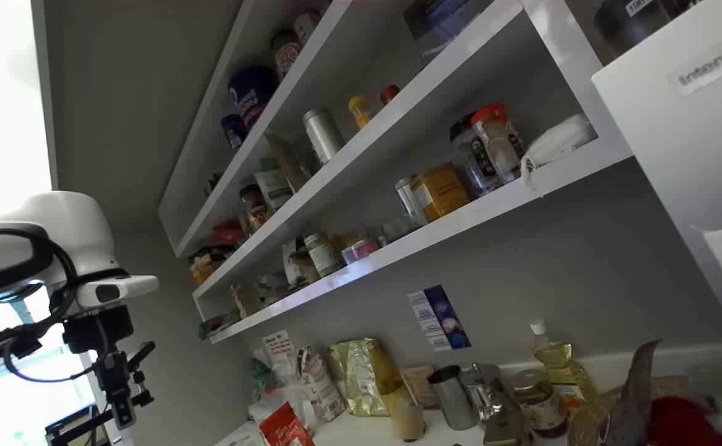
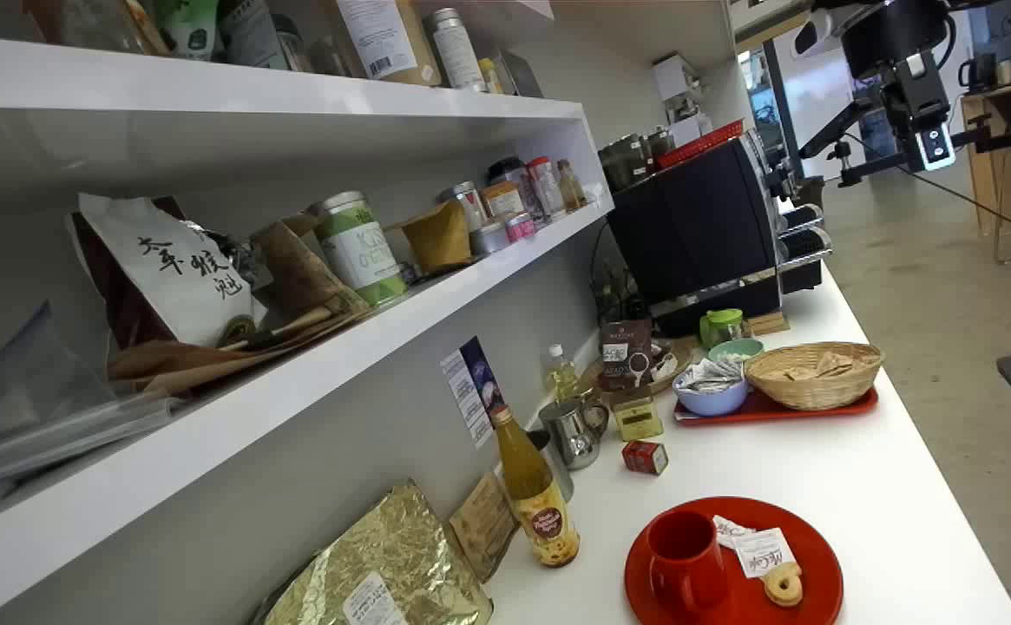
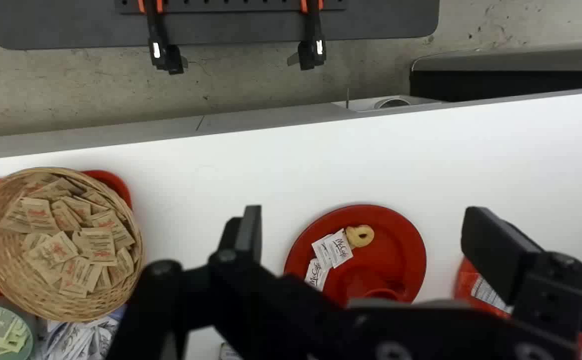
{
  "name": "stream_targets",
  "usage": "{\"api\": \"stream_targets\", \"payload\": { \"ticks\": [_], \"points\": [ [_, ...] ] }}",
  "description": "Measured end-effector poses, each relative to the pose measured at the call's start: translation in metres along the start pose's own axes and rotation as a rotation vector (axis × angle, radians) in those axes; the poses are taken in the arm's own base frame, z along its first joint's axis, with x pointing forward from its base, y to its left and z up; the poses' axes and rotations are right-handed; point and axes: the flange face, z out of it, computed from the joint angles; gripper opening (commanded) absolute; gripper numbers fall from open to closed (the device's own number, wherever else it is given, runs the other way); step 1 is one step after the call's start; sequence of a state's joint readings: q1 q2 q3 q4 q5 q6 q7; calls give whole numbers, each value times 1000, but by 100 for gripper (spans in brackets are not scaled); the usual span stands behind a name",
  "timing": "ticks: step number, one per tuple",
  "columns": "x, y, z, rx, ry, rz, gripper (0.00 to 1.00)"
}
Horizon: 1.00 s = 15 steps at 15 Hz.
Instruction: Put the orange packet on the right side of the bottom shelf
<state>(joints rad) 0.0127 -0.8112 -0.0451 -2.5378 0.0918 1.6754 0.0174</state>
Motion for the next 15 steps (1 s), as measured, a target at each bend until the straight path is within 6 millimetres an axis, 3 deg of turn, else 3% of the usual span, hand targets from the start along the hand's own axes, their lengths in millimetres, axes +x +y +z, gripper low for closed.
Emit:
{"api": "stream_targets", "payload": {
  "ticks": [12, 15],
  "points": [
    [1, 0, 1, -3, 0, 3, 100],
    [13, -2, 8, -10, 18, -1, 100]
  ]
}}
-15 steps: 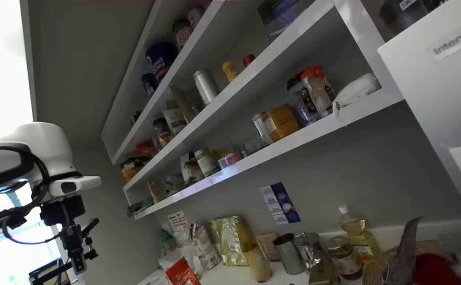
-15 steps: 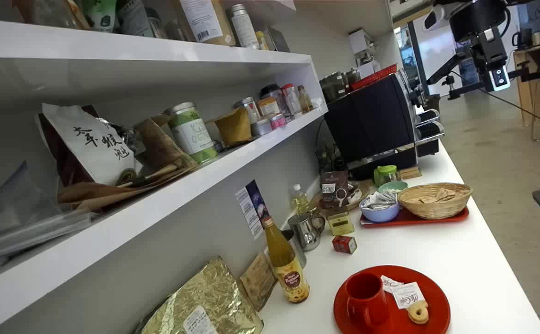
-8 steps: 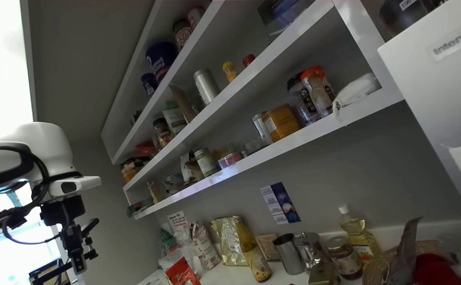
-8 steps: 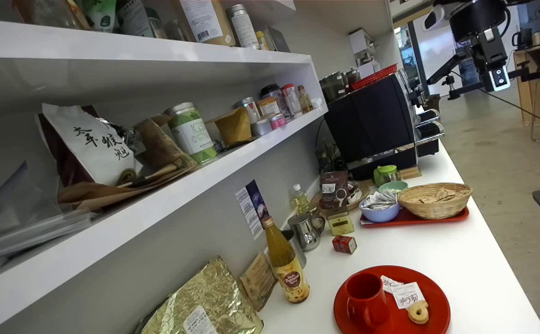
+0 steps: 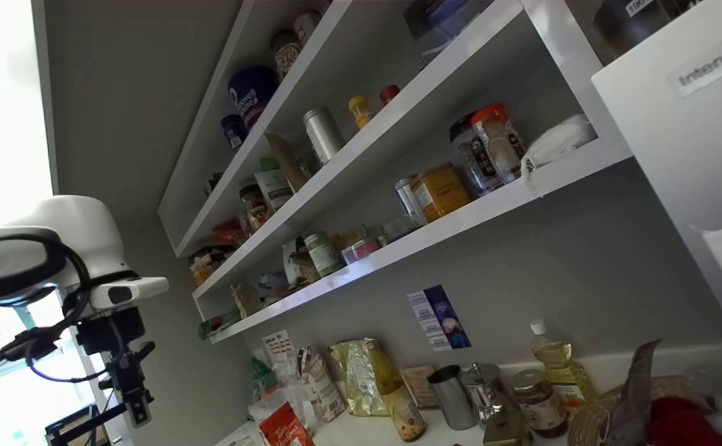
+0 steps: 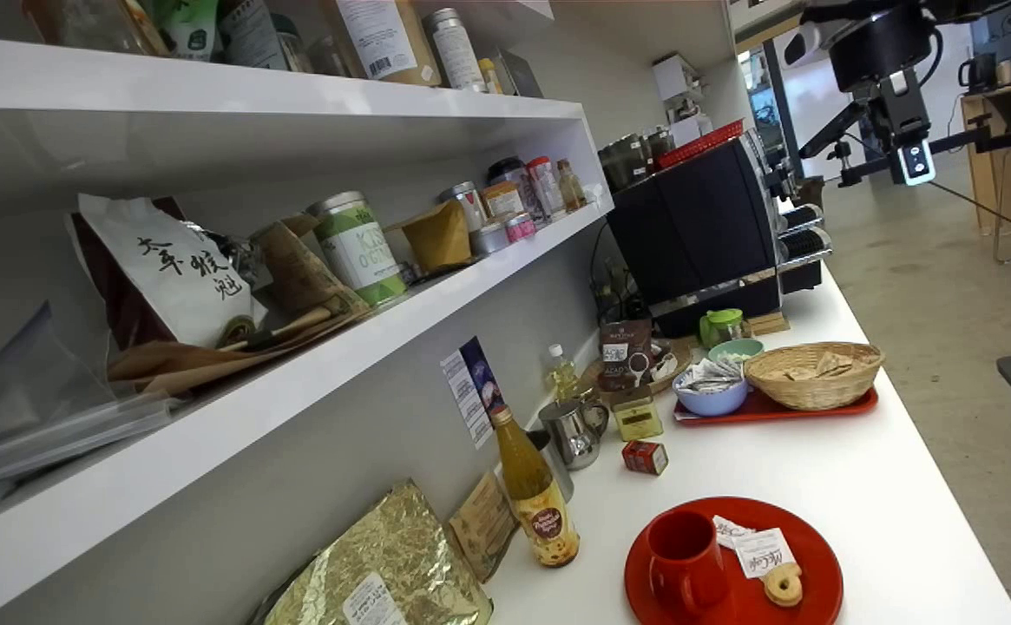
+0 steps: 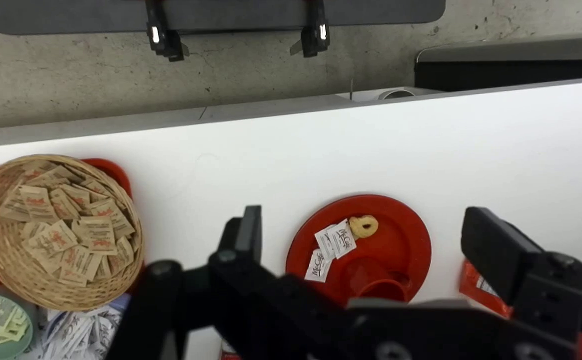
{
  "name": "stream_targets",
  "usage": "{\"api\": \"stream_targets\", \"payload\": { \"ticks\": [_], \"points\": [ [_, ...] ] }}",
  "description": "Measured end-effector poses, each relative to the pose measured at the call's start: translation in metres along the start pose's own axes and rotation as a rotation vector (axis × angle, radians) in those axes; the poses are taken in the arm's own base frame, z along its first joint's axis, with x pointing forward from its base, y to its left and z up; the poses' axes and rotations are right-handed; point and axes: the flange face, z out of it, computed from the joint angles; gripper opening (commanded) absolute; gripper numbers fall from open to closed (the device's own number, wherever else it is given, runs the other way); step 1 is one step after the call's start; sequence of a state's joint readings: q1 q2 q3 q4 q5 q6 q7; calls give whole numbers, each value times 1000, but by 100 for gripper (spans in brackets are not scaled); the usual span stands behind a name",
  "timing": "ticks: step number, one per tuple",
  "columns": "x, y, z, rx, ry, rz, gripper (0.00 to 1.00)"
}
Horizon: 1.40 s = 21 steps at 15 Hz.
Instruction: Put the orange packet on the right side of the bottom shelf
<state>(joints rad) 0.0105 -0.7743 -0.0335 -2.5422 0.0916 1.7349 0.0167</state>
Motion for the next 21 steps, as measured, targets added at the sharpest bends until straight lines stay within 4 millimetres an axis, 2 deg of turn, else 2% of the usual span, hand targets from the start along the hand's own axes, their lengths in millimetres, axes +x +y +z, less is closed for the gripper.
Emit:
{"api": "stream_targets", "payload": {
  "ticks": [3, 7, 13, 21],
  "points": [
    [28, -15, 29, -24, 19, -35, 100],
    [60, -63, 92, -65, -11, -158, 100],
    [73, -145, 189, -110, -107, -358, 100],
    [91, -233, 294, -138, -153, -483, 100]
  ]
}}
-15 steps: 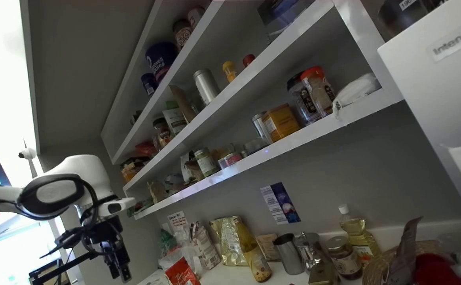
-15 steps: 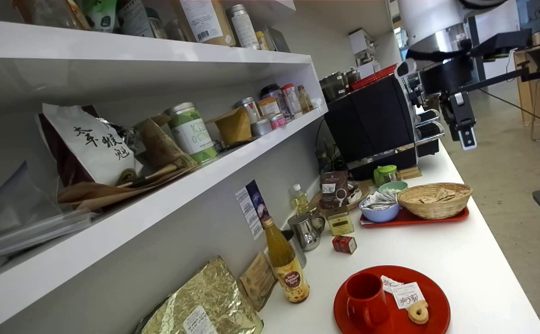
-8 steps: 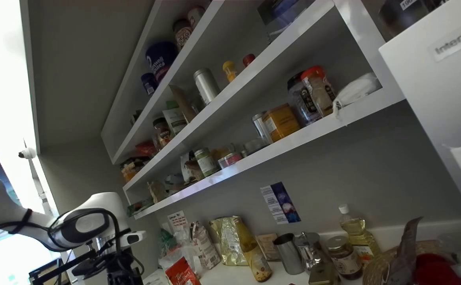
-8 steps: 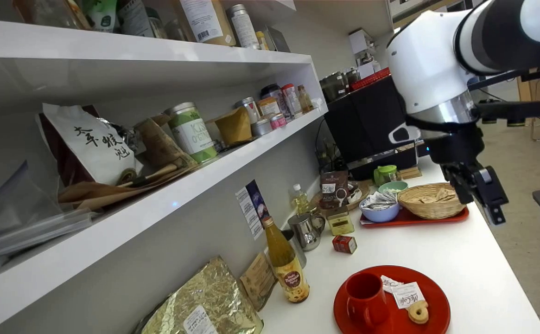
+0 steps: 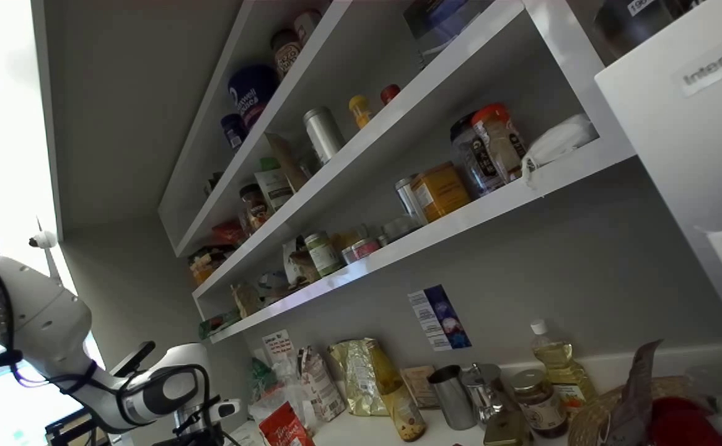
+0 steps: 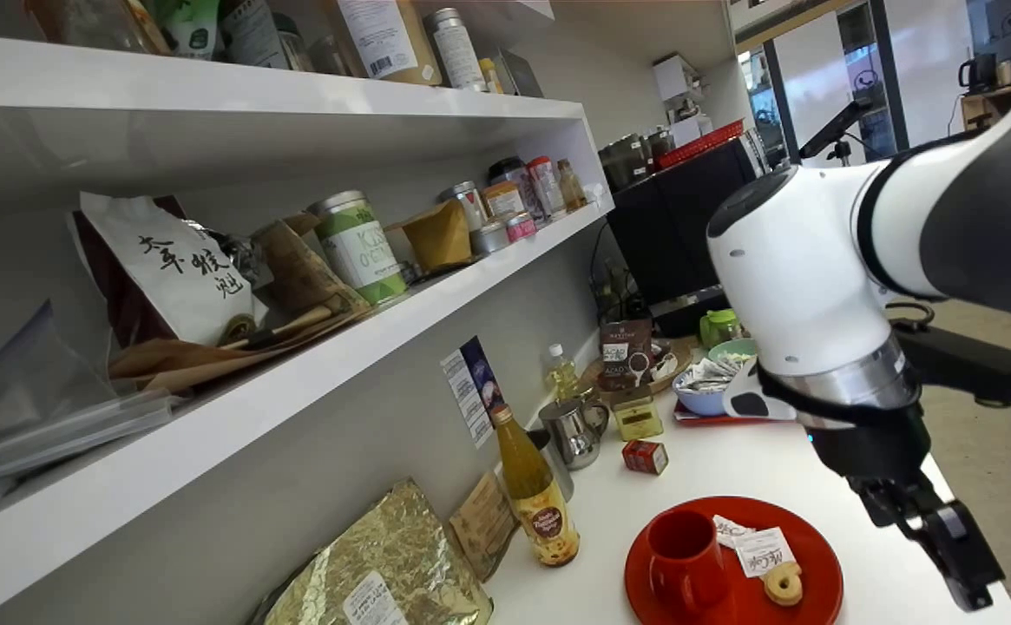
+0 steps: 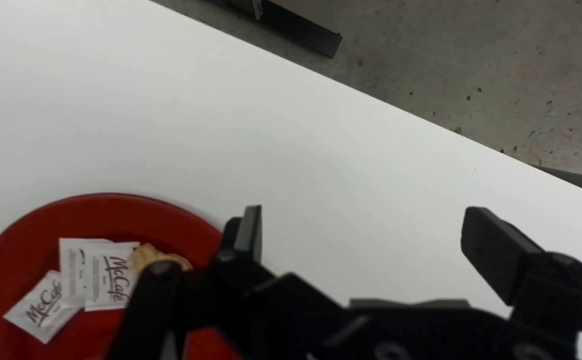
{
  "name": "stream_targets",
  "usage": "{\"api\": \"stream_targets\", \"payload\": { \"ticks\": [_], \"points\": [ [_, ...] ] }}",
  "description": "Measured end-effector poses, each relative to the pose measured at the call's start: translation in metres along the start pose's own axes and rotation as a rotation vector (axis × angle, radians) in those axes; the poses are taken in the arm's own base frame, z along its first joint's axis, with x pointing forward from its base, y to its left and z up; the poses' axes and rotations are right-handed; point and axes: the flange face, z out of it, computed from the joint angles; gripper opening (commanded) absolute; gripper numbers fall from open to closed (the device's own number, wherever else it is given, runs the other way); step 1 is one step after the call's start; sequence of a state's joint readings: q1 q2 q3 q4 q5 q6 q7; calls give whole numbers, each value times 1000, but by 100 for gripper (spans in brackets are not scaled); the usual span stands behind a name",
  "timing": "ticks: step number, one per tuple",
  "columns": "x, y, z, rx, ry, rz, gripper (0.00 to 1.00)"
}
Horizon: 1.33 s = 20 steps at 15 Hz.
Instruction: Put the orange packet on the right side of the bottom shelf
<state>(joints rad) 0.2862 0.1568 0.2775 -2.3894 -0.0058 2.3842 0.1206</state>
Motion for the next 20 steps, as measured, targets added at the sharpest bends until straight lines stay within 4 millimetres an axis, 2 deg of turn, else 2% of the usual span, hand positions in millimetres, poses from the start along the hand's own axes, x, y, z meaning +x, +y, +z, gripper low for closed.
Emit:
{"api": "stream_targets", "payload": {
  "ticks": [5, 8, 12, 20],
  "points": [
    [45, -69, 31, -87, 92, -43, 100],
    [70, -95, 39, -164, 185, -47, 100],
    [95, -113, 43, -257, 319, -21, 100],
    [124, -132, 39, -357, 575, -4, 100]
  ]
}}
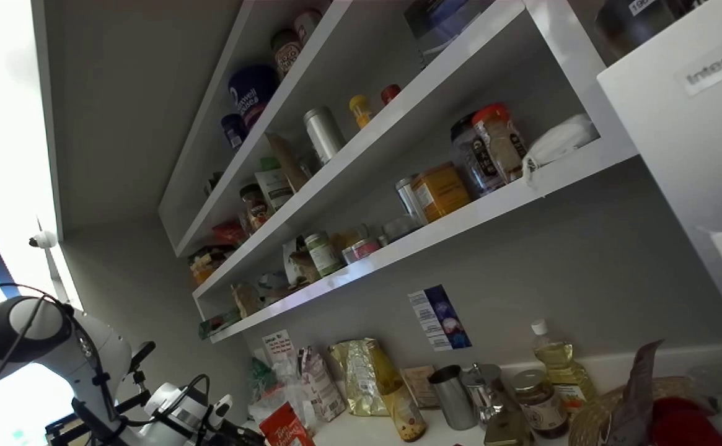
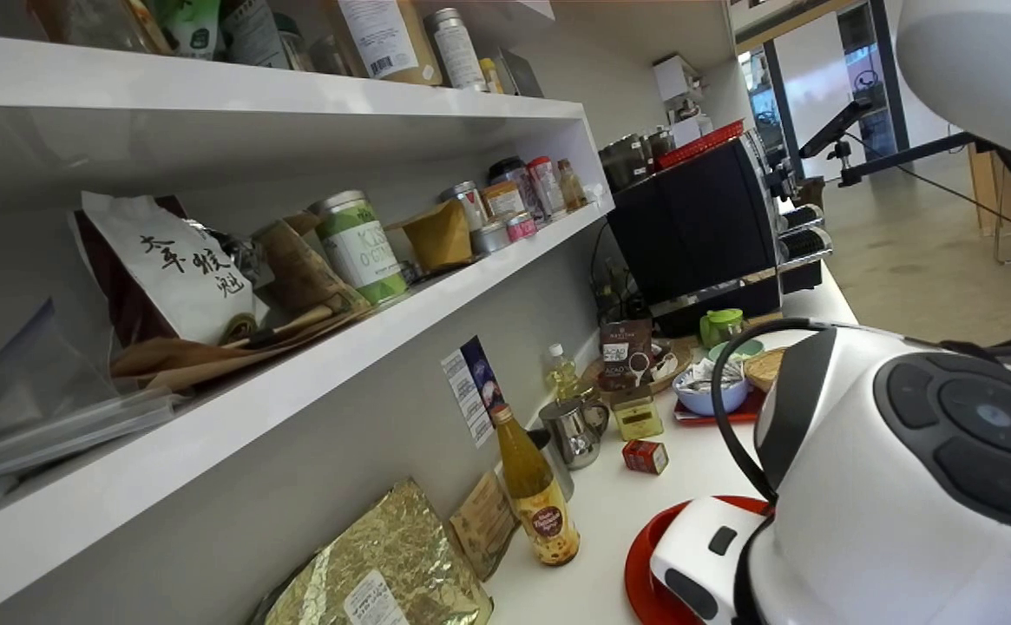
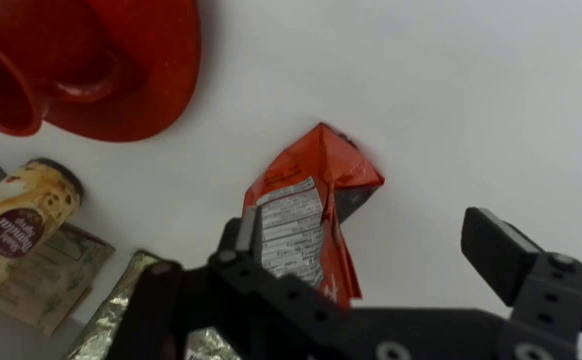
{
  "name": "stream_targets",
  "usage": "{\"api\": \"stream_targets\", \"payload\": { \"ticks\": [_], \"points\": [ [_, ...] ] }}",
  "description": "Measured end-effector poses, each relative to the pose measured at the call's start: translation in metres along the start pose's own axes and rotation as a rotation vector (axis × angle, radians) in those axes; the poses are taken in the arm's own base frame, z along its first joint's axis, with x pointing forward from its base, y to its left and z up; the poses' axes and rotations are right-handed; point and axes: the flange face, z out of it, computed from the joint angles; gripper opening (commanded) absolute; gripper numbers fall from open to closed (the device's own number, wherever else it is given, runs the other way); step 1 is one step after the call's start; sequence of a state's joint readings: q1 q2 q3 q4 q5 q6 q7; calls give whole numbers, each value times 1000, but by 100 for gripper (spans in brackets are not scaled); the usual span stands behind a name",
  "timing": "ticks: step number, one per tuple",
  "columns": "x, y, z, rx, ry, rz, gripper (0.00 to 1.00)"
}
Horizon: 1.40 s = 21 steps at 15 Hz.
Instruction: Put the orange packet on the right side of the bottom shelf
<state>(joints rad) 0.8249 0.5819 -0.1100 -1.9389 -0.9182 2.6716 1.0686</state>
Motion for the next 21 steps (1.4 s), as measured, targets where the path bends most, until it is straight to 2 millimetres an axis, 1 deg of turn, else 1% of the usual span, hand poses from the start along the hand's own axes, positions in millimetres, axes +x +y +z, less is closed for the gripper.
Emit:
{"api": "stream_targets", "payload": {
  "ticks": [2, 4, 10, 16, 21],
  "points": [
    [8, 3, 2, -27, 57, 1, 100],
    [11, 5, 5, -43, 92, 3, 100],
    [9, 2, 17, -42, 131, 11, 100],
    [8, 1, 20, -24, 154, 2, 100],
    [11, 2, 22, -30, 197, -64, 100]
  ]
}}
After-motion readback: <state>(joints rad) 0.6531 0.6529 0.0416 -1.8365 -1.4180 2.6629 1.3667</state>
